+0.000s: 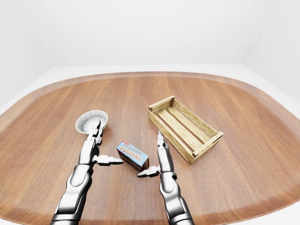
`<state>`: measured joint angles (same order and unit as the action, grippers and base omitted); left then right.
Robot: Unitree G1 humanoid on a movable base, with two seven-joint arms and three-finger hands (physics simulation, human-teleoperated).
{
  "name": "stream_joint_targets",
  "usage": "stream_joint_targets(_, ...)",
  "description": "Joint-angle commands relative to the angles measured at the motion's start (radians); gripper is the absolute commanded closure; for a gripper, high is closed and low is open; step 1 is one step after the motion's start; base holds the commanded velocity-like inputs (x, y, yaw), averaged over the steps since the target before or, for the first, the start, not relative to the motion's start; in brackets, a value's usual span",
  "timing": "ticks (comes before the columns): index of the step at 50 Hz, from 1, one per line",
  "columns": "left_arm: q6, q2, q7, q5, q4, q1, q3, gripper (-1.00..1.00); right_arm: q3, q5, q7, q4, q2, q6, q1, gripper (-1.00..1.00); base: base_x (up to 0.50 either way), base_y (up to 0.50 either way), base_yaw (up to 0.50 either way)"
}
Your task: Pick up the chocolate pudding and put it in the tray.
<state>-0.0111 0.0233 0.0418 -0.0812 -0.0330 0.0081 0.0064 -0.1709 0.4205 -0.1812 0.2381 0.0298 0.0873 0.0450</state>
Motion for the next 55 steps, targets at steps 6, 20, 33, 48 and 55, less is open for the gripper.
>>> stream_joint_targets(6,0.007,-0.004,0.005,0.029,0.005,-0.006,0.011,-1.00,0.019,0.029,-0.034,0.170,0.019,0.000,-0.102,-1.00,0.00,0.00,0.00)
stream_joint_targets(20,0.003,-0.004,0.005,0.029,-0.001,-0.009,0.012,-1.00,0.039,0.061,-0.083,0.353,0.029,0.000,-0.199,-1.00,0.00,0.00,0.00)
stream_joint_targets(33,0.003,-0.004,0.006,0.029,0.002,-0.006,0.011,-1.00,0.033,0.085,-0.101,0.404,0.039,0.000,-0.212,-1.00,0.00,0.00,0.00)
stream_joint_targets(48,-0.001,-0.004,0.006,0.028,-0.005,-0.010,0.011,-1.00,-0.013,0.120,-0.097,0.367,0.069,0.000,-0.171,-1.00,0.00,0.00,0.00)
stream_joint_targets(55,-0.001,-0.004,0.005,0.028,-0.005,-0.010,0.011,-1.00,-0.034,0.138,-0.101,0.367,0.081,0.000,-0.156,-1.00,0.00,0.00,0.00)
